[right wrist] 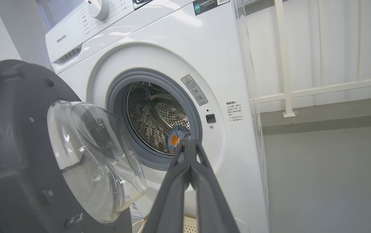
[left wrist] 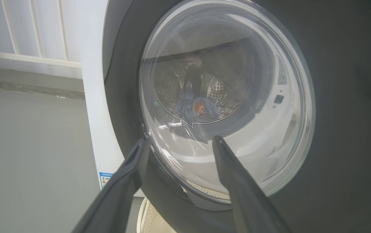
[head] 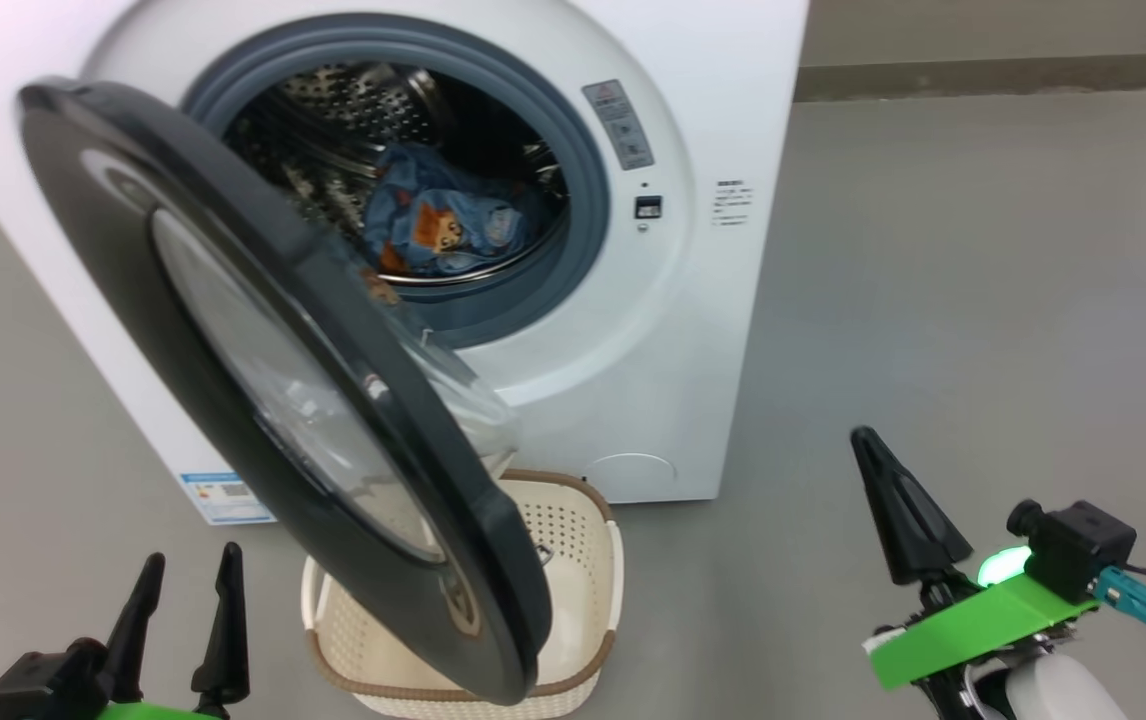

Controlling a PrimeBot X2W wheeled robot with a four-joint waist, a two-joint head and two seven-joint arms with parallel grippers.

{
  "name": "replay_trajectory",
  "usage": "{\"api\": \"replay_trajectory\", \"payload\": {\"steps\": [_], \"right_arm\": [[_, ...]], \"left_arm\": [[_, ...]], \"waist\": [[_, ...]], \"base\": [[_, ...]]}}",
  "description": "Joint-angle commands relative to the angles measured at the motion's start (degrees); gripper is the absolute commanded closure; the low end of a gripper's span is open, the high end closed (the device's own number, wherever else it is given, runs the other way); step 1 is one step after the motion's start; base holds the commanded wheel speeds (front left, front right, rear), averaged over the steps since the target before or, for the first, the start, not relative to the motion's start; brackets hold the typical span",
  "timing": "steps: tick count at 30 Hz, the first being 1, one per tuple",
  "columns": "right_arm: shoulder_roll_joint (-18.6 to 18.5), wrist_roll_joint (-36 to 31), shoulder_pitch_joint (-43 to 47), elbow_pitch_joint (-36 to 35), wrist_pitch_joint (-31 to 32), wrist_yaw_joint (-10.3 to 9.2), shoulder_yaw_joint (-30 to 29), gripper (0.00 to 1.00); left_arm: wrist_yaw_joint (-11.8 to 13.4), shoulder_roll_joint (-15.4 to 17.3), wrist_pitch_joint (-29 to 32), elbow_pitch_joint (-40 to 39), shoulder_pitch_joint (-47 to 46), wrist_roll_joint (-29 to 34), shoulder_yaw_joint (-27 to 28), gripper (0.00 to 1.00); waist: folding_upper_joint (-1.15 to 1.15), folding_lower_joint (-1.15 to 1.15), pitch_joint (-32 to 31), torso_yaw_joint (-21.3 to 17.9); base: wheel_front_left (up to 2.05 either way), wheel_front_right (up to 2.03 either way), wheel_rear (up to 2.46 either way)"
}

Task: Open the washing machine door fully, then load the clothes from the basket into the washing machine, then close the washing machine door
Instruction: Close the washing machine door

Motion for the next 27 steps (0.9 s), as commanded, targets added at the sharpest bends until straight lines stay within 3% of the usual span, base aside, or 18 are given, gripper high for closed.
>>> {"api": "replay_trajectory", "payload": {"steps": [1,9,16,27], "right_arm": [[0.18,0.94,-2.27,-1.84,-0.27,0.09,1.47,1.00],[2.03,5.02,-4.26,-7.03,-0.27,0.09,6.53,1.00],[1.44,8.49,-5.61,-12.91,-0.27,0.09,13.78,1.00],[-0.19,5.98,-7.09,-15.02,-0.27,0.09,27.54,1.00]], "left_arm": [[-0.15,0.96,-0.52,-1.66,-1.07,0.34,1.99,0.00],[-0.15,0.64,-0.52,-1.27,-0.75,0.11,1.79,0.00],[-0.15,0.55,-0.52,-0.75,-0.49,-0.22,1.20,0.00],[-0.15,1.03,-0.52,-0.26,-0.55,-0.60,0.56,0.00]], "waist": [[0.00,0.00,-0.17,0.83],[0.00,0.00,-0.66,5.09],[0.00,0.00,-1.29,8.49],[0.00,0.00,-1.77,10.56]], "base": [[0.00,0.00,0.00],[0.00,0.00,0.00],[0.00,0.00,0.00],[0.00,0.00,0.00]]}}
